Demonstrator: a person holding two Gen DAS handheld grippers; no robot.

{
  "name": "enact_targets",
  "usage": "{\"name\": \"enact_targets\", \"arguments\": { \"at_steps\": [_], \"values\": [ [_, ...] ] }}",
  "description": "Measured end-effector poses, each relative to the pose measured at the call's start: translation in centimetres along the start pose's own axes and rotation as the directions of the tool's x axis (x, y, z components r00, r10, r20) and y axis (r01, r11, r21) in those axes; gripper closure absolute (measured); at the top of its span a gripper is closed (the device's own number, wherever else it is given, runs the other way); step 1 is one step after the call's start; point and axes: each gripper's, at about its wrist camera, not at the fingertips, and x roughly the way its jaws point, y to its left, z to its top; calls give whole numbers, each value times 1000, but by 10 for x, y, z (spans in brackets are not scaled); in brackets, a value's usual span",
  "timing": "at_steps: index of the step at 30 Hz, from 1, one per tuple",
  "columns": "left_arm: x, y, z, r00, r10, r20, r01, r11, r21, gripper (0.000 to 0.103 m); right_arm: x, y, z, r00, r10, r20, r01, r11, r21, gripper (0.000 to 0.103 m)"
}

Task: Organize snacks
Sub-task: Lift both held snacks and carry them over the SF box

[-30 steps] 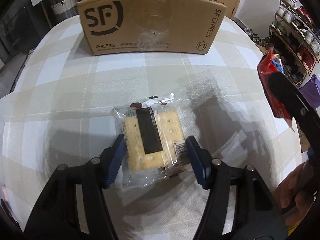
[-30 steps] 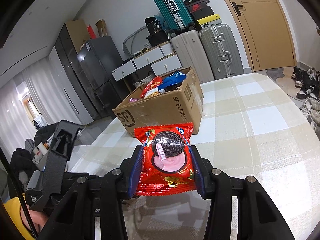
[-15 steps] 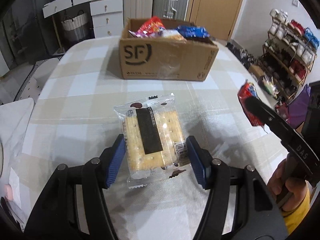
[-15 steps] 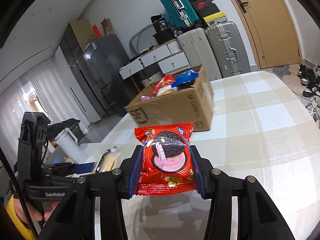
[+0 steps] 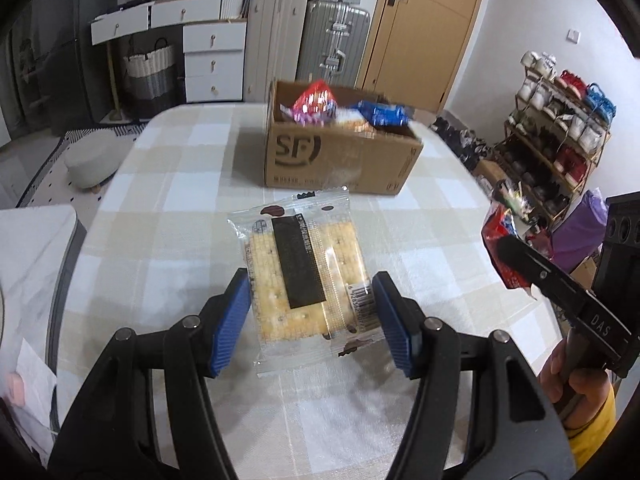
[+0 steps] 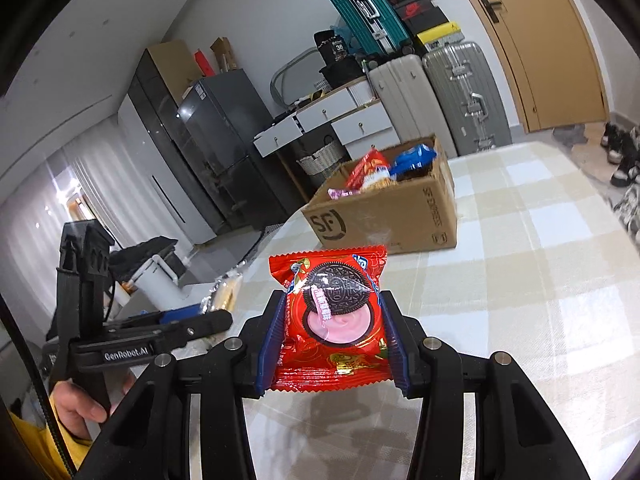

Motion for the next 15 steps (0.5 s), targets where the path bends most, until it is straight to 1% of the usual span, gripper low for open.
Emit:
{"name": "enact_targets", "arguments": {
  "at_steps": [4, 6, 12, 15],
  "values": [
    [-19, 5, 23, 998, -7, 57, 5, 1000, 25, 44, -9, 19, 23, 1000, 1, 20, 0, 999, -40, 57],
    [-27, 8, 38, 997, -22, 80, 20, 999, 34, 44, -13, 29, 41, 999, -6, 36, 8, 997, -72, 57],
    [-40, 13, 91, 990, -50, 130, 41, 997, 68, 44, -18, 59, 105, 998, 4, 68, 7, 986, -167, 57],
    [-35, 15, 120, 990, -72, 125, 64, 996, 67, 44, -12, 71, 140, 997, 2, 72, 13, 978, -206, 57]
  ]
}}
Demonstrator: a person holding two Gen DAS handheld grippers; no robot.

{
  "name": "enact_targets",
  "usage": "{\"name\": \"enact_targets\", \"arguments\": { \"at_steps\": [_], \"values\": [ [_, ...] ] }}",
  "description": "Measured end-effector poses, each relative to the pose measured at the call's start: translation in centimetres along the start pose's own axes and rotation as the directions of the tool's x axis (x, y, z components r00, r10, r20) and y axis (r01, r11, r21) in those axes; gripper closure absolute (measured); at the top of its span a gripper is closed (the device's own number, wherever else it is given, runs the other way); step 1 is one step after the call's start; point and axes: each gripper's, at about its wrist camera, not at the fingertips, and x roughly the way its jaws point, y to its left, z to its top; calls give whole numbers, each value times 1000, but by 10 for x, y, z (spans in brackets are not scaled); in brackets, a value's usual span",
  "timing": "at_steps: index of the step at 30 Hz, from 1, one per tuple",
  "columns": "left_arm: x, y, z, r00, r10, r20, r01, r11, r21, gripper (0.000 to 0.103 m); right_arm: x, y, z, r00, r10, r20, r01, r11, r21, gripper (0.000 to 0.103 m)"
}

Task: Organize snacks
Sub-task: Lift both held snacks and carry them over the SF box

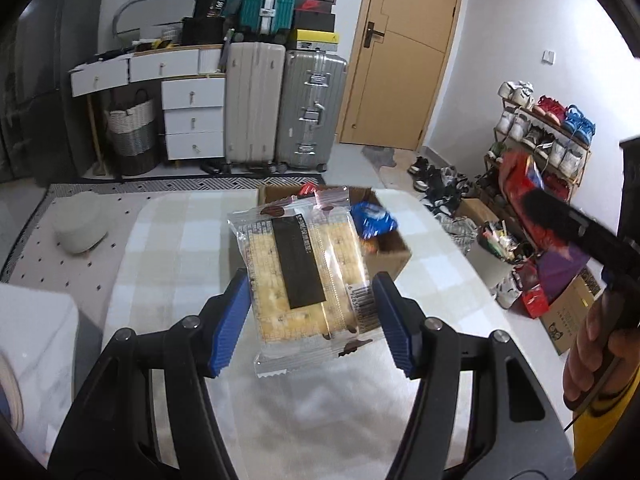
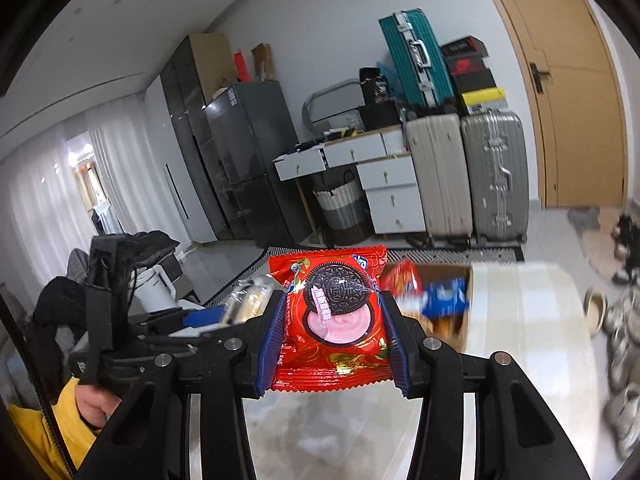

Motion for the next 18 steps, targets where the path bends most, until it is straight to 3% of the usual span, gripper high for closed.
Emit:
{"name": "enact_targets", "arguments": {
  "at_steps": [5, 11, 18],
  "values": [
    [25, -2, 42, 1000, 27, 9, -28, 999, 33, 44, 25, -2, 53, 1000, -6, -9, 6, 1000, -27, 57],
    [82, -1, 79, 999, 12, -37, -11, 1000, 29, 44, 70, -22, 94, 999, -23, -39, 22, 999, -25, 57],
    [169, -3, 99, 993, -8, -117, 12, 999, 40, 44, 146, -68, 89, 986, -70, -153, 75, 997, 29, 57]
  ]
}}
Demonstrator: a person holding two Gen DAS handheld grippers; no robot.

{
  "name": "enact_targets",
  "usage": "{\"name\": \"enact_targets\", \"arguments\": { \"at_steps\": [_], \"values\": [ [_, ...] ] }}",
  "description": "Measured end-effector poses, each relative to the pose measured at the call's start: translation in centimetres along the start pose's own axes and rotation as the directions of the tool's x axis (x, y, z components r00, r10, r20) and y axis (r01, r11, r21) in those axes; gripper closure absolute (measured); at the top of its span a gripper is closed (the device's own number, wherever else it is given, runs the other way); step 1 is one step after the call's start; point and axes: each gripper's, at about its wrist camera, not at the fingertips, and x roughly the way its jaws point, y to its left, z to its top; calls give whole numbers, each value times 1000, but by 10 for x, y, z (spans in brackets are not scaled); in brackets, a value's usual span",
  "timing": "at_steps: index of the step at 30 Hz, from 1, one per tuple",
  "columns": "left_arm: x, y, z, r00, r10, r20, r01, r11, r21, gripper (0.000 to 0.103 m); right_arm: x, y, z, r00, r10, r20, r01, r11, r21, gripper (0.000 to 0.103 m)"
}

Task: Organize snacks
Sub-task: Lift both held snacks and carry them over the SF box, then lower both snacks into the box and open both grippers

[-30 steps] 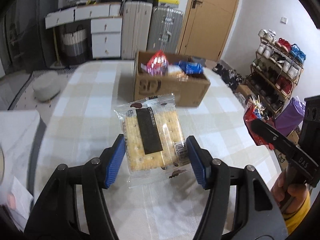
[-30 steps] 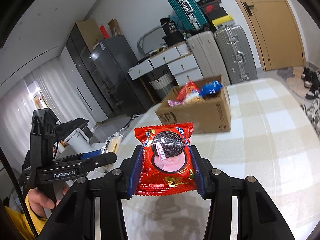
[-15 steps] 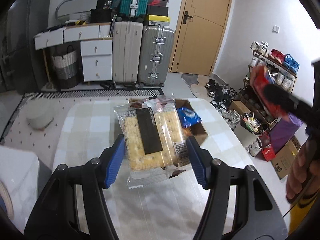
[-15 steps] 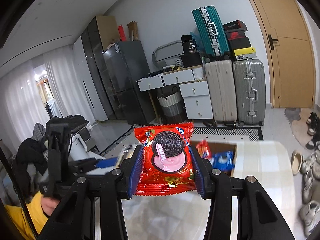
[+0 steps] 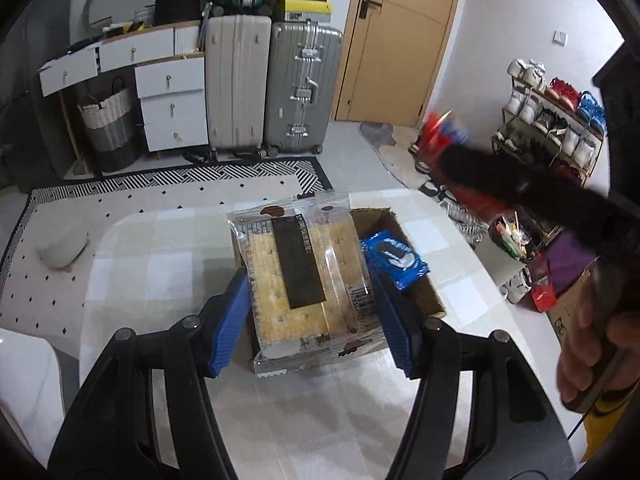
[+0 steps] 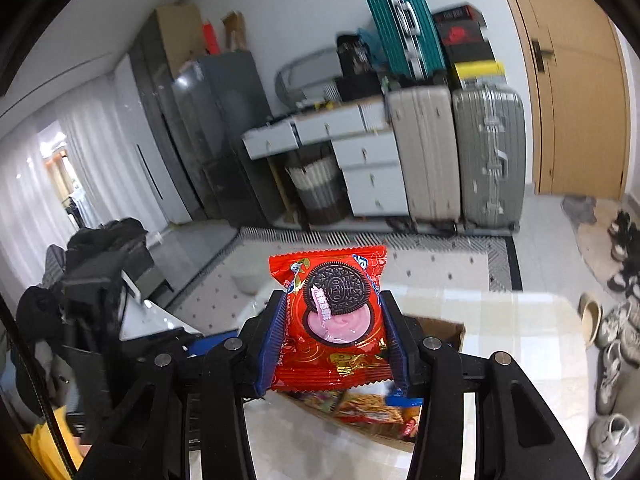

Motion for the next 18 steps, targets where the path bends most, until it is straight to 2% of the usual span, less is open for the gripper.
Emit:
{"name": "enact_targets", "arguments": {
  "at_steps": [7, 18],
  "values": [
    [66, -1, 7, 998, -3, -59, 4, 1000, 21, 44, 52, -35, -21, 997, -5, -80, 9, 998, 55, 57],
    [124, -4, 13, 995, 4, -97, -1, 1000, 27, 44, 86, -60, -34, 992, -15, -129, 24, 997, 72, 57]
  ]
}}
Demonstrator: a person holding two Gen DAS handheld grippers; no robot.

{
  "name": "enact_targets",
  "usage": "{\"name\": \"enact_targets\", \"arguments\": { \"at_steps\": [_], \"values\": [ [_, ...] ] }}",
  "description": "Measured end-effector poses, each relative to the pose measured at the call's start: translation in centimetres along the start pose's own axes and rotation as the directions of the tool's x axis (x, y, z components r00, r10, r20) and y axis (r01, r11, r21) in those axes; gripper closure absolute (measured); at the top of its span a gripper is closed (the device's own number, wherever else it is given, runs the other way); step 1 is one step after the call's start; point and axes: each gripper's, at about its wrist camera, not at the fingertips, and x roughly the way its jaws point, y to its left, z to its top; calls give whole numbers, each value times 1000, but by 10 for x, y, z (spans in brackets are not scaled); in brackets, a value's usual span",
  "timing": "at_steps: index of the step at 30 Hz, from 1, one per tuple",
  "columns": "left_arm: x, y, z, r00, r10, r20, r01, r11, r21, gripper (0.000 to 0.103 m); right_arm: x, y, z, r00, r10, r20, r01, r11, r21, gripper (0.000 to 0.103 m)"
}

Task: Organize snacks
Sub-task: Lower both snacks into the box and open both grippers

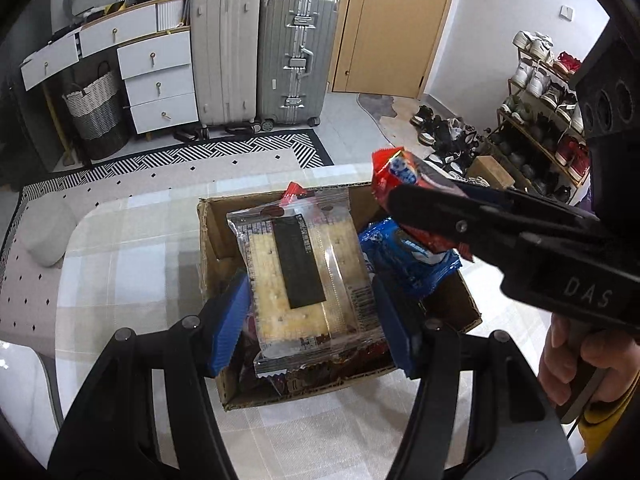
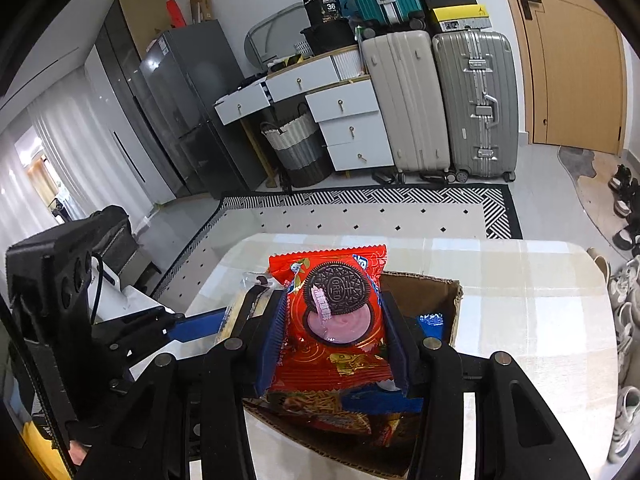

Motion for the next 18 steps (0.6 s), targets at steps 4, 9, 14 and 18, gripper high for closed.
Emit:
{"name": "enact_targets", "arguments": {
  "at_steps": [4, 9, 14, 18],
  "values": [
    [11, 0, 1, 1000, 7, -9, -7, 1000, 7, 44, 5, -3, -1, 1000, 1, -7, -1, 1000, 1, 57],
    [22, 0, 1, 1000, 11, -19, -11, 1000, 0, 44, 7, -3, -2, 1000, 3, -13, -3, 1000, 5, 57],
    [24, 1, -1, 1000, 24, -12, -24, 1000, 1, 44, 11, -2, -5, 1000, 3, -24, -3, 1000, 11, 57],
    [18, 3, -4, 1000, 25, -16, -25, 1000, -5, 44, 13, -2, -6, 999, 0, -32, 0, 1000, 12, 57]
  ]
}}
